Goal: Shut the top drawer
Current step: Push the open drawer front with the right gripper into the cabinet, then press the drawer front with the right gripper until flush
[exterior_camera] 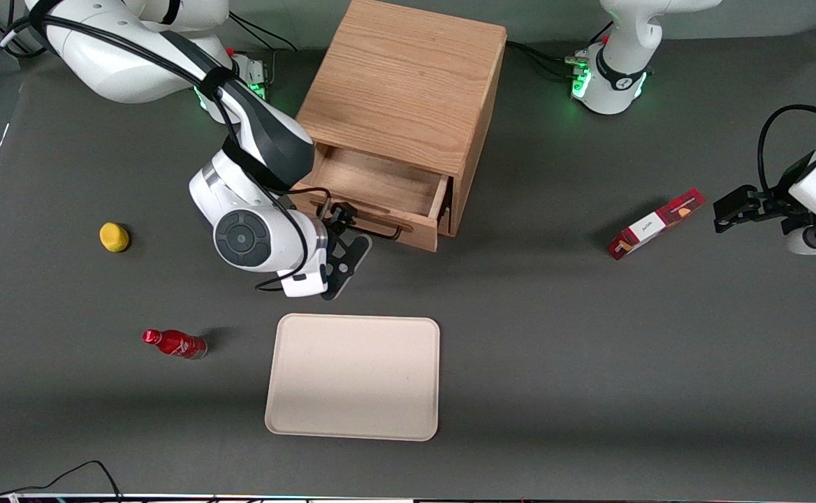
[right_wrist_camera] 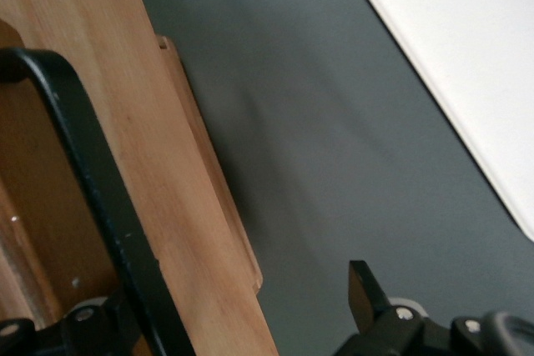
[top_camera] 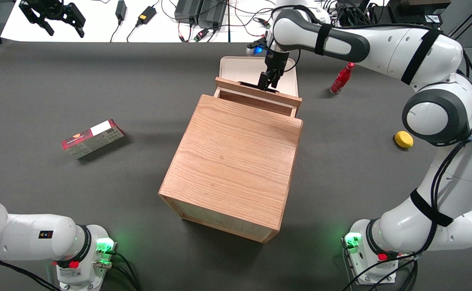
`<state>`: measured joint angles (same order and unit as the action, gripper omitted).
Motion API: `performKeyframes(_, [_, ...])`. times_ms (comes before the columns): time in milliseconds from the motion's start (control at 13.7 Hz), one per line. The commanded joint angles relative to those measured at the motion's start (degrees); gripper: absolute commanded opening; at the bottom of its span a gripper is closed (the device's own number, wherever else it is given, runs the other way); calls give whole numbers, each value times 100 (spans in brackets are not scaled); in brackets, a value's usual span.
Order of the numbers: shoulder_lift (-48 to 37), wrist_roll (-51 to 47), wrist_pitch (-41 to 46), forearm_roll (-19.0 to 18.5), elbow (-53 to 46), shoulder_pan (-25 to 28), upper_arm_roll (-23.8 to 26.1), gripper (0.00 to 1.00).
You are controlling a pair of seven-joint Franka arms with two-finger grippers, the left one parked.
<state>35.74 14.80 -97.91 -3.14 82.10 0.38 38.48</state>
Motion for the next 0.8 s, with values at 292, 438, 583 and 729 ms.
performKeyframes(292, [-541,-275,-140,420,693,-47,124,100])
performKeyframes(438, [-550,-468,-324,429,851,-38,168,100])
performKeyframes(583, [-620,-583,-457,437,1000,-47,239,100])
performKeyframes(729, [-682,-583,-466,542,1071,-47,248,100])
